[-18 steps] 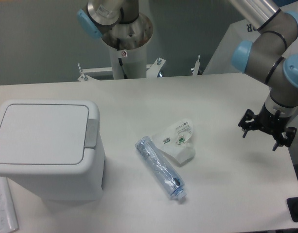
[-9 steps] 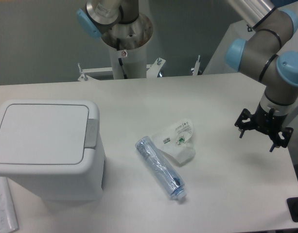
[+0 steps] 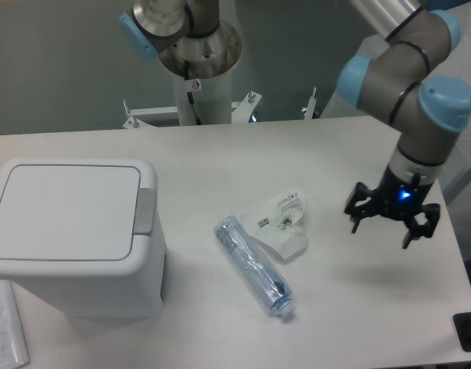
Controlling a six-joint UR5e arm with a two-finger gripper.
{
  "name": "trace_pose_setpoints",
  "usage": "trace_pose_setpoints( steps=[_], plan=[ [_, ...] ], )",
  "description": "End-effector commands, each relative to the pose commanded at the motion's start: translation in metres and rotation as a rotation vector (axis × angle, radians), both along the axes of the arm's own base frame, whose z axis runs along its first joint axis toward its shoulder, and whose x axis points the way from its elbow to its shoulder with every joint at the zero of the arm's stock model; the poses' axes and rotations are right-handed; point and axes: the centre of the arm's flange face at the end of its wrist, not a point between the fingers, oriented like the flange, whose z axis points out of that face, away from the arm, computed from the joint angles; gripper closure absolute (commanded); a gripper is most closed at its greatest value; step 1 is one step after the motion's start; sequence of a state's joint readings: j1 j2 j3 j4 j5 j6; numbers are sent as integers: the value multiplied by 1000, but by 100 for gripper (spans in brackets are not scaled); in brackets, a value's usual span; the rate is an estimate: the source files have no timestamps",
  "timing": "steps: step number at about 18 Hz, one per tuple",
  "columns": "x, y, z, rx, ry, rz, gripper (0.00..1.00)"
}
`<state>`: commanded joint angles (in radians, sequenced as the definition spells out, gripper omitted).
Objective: Open the trash can
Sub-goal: 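Move the gripper over the water bottle toward the trash can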
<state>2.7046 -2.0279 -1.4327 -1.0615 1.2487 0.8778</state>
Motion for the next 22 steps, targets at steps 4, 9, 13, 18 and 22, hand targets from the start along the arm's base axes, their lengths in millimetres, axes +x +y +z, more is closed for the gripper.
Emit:
trace_pose_setpoints(
  steps=[4,9,13,18,22],
  plan=[
    [38,43,23,77,-75,84,0],
    [73,68,59,196,-146,143,0],
    [95,74,81,267,-195,139,0],
    [138,69,115,314,-233,168,0],
    [174,66,126,345,-264,128,0]
  ],
)
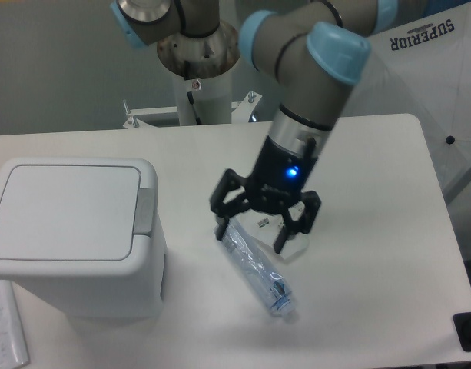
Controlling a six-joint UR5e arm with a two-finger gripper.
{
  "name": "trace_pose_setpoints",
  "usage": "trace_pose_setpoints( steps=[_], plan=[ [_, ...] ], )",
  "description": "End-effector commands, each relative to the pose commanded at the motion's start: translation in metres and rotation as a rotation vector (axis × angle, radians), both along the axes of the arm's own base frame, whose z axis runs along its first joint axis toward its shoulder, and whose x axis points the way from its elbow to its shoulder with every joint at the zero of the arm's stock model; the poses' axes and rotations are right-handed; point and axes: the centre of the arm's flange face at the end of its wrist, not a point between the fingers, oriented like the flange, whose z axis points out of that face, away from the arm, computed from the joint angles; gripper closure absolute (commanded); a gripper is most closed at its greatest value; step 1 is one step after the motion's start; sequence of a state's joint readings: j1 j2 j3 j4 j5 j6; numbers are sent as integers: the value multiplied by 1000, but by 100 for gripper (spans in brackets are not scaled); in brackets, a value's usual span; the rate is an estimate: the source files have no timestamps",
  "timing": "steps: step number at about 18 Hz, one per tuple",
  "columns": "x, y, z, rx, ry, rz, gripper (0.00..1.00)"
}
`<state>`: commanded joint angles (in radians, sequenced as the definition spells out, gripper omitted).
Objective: Open the trash can
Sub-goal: 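Move the gripper over the water bottle toward the trash can, then bring the gripper finger against the trash can lid edge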
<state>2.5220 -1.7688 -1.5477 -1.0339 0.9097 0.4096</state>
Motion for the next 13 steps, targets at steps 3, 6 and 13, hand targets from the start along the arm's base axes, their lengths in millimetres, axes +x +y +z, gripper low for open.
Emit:
trace_pose_setpoints(
  steps=[3,6,13],
  plan=[
    [21,0,6,3,0,-15,0],
    [35,0,4,0,-3,-31,0],
    [50,20,-13,4,-1,-71,0]
  ],
)
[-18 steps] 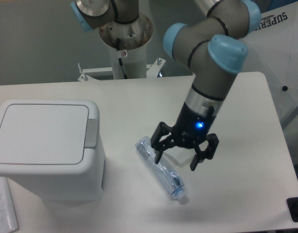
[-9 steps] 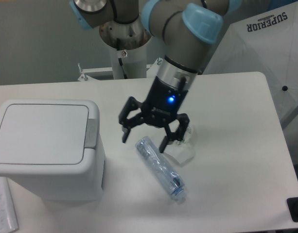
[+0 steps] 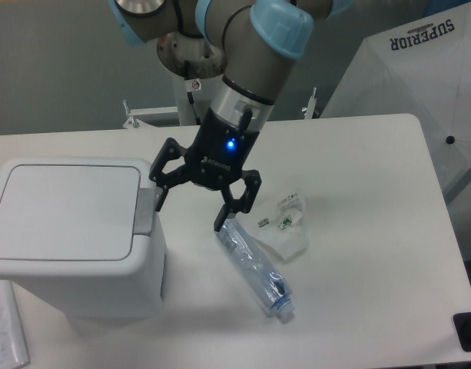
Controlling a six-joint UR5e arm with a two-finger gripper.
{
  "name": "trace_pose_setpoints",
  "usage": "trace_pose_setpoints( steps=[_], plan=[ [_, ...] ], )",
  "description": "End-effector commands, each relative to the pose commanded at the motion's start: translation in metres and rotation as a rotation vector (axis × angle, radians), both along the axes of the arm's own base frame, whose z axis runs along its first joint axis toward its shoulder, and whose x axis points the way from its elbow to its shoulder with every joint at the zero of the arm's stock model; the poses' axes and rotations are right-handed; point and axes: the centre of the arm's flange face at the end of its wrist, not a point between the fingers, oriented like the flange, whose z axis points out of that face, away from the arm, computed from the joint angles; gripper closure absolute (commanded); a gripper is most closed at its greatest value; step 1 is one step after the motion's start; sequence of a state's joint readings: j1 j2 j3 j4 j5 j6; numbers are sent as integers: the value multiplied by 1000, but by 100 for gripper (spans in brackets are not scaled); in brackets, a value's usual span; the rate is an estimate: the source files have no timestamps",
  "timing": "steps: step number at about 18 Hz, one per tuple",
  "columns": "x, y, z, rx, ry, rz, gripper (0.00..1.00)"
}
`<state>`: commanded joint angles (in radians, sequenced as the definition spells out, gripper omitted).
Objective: Open the trash can
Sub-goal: 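Bring the gripper finger against the trash can lid edge, then push the trash can lid up and open with the gripper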
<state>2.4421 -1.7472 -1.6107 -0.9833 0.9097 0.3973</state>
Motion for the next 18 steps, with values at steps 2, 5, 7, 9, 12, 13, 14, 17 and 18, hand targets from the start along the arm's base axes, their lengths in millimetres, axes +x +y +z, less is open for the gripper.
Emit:
trace_pose_setpoints(
  steps=[2,5,7,9,12,13,14,17,18],
  plan=[
    [3,1,-5,-6,-5,-4,0],
    [2,1,-7,-9,-3,-4,0],
    [2,1,-8,-11,-4,-4,0],
    [3,0,-11,-15,-7,-5,0],
    [3,0,-11,-14,-7,-4,0],
    [3,0,-11,-14,-7,-4,0],
    [3,0,-11,-14,-7,-4,0],
    [3,0,-8,-11,-5,0,0],
    [1,1,-5,-7,-3,4,0]
  ],
)
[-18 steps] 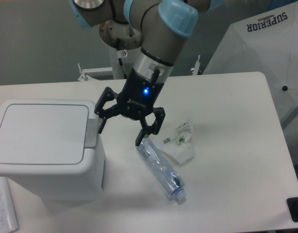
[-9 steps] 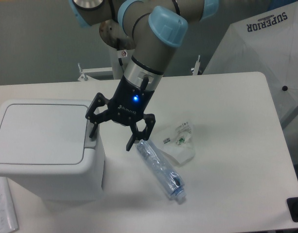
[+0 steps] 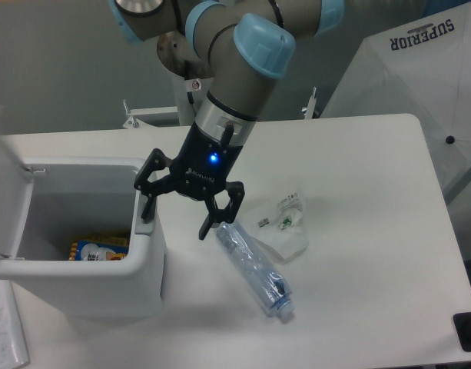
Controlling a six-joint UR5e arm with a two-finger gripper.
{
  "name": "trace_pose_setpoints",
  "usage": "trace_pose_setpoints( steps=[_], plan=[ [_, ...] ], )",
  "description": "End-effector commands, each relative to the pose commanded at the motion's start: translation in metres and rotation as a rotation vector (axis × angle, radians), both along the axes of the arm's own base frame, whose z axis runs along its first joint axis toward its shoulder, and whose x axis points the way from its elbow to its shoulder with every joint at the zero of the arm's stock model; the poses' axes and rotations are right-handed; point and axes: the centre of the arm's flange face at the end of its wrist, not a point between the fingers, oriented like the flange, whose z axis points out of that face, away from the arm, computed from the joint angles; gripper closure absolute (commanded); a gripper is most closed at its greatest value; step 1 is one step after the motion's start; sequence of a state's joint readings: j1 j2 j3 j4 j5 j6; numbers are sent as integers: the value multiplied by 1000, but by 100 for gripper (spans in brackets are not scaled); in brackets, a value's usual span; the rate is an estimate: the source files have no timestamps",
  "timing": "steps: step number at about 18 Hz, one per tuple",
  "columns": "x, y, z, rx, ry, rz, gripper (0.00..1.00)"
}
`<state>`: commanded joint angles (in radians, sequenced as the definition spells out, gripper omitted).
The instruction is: Open the trash can
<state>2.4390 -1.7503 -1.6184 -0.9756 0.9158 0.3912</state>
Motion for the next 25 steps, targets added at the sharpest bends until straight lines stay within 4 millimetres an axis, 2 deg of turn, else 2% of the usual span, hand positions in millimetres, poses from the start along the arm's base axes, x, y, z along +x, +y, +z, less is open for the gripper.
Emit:
trace_pose_setpoints(
  steps=[2,5,9,14,19,22,25],
  plan=[
    [-5,1,12,16,16,5,0],
    [-17,-4,17,25,35,18,0],
    [-54,-28,24,55,78,83,0],
    [-99,-63,20,53,102,143,0],
    [-150,-87,-14,32,160,110,0],
    [-187,-109,-49,-13,252,22,0],
    [-200,-118,-68,-121,353,-57,0]
  ],
)
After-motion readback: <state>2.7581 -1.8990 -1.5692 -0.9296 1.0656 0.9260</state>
